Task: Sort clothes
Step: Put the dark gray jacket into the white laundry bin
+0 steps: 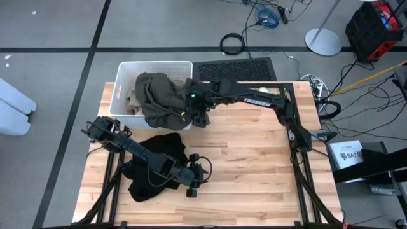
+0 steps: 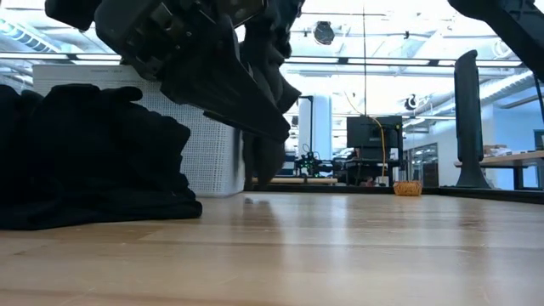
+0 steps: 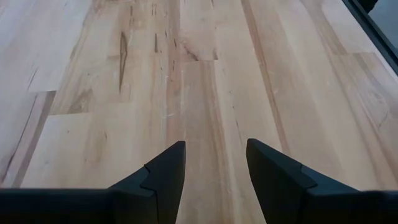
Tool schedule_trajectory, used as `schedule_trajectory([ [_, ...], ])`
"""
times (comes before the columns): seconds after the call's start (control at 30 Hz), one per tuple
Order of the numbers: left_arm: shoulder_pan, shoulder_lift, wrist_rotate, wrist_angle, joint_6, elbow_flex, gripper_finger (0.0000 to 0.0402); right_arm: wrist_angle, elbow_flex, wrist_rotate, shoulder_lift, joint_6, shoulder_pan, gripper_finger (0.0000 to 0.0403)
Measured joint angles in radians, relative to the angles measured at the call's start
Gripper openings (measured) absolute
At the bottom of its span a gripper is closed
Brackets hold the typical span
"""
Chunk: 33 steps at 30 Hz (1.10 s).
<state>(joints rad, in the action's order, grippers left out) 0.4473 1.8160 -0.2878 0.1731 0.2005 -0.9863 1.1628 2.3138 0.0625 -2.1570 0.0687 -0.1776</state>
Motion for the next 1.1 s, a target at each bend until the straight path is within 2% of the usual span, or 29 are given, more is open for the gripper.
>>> schedule_trajectory([
  [0.1,0.001,0.0,0.003,0.0,0.003,0.0,0.018,0.007,0.0,0.104,-0.031,-0.006,0.01,0.0326],
  [0.17,0.005,0.0,0.002,-0.002,0.003,0.0,0.018,0.014,-0.002,0.154,-0.037,-0.006,0.013,0.029],
  [0.23,0.009,0.0,0.002,-0.002,0.004,0.0,0.018,0.021,-0.002,0.179,-0.033,-0.015,0.017,0.0231],
  [0.37,0.019,0.0,0.003,-0.004,0.021,0.0,0.018,0.039,-0.003,0.196,-0.011,-0.008,0.017,0.0062],
  [0.4,0.021,0.0,0.003,-0.004,0.027,0.0,0.018,0.038,-0.003,0.206,-0.003,0.008,0.017,0.0043],
  [0.63,0.048,-0.001,0.003,0.004,0.076,0.0,0.018,0.021,-0.005,0.365,0.101,0.01,0.025,0.0046],
  [0.77,0.058,-0.001,-0.003,0.005,0.083,0.0,0.018,-0.145,-0.004,0.409,0.162,0.046,0.029,0.0046],
  [0.87,0.061,-0.001,-0.015,0.005,0.107,0.0,0.018,-0.353,-0.004,0.387,0.168,0.102,0.029,0.0046],
  [1.1,0.071,-0.001,-0.027,0.003,0.135,0.0,0.018,-0.791,-0.003,0.157,0.088,0.18,-0.002,0.0046],
])
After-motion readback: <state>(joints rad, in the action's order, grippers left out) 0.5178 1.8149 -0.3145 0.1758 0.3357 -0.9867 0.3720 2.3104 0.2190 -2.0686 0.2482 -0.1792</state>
